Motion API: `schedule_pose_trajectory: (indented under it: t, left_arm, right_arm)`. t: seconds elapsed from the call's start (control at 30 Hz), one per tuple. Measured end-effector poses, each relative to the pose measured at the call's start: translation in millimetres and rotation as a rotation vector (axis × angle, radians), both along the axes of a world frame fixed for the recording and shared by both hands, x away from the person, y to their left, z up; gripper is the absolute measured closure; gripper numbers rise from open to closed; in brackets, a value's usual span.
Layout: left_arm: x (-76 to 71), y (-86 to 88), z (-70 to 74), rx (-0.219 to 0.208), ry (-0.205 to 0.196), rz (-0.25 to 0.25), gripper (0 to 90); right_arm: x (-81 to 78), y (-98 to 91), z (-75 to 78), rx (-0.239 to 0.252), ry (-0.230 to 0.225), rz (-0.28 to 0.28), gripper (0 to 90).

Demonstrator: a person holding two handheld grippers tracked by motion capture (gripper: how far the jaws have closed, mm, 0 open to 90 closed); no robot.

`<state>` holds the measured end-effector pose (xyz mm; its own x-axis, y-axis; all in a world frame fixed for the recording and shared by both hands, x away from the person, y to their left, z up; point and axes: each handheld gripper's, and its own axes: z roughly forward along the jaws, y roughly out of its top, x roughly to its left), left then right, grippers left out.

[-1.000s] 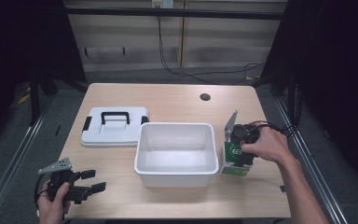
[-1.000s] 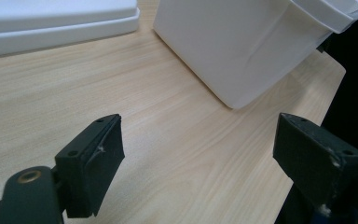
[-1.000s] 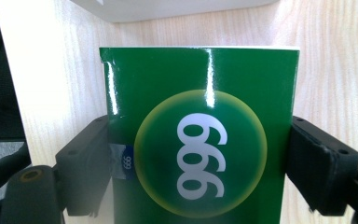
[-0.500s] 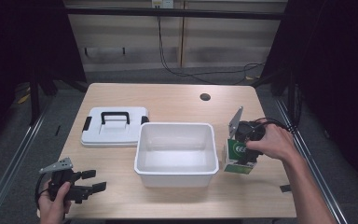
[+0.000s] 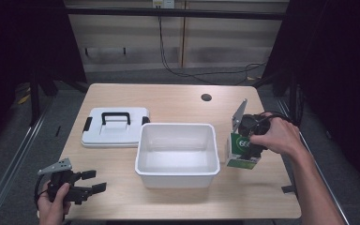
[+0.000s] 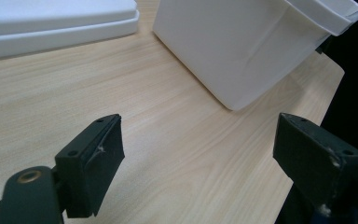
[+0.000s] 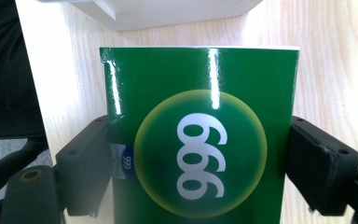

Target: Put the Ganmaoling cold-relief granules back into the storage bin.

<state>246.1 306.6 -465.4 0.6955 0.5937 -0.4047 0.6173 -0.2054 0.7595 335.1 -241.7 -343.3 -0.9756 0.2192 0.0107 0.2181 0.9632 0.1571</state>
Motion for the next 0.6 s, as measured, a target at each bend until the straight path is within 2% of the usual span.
schedule_pose_trajectory:
  t: [0.43,0.6]
  left_arm:
    - [0.0,0.1,-0.4,-0.004,0.003,0.003,16.1]
    - [-0.3,-0.2,-0.2,-0.002,0.004,0.002,16.1]
  right_arm:
    - [-0.3,-5.3,27.1,0.007,-0.028,-0.008,16.4]
    - [-3.7,-4.9,31.8,0.001,-0.020,-0.015,16.5]
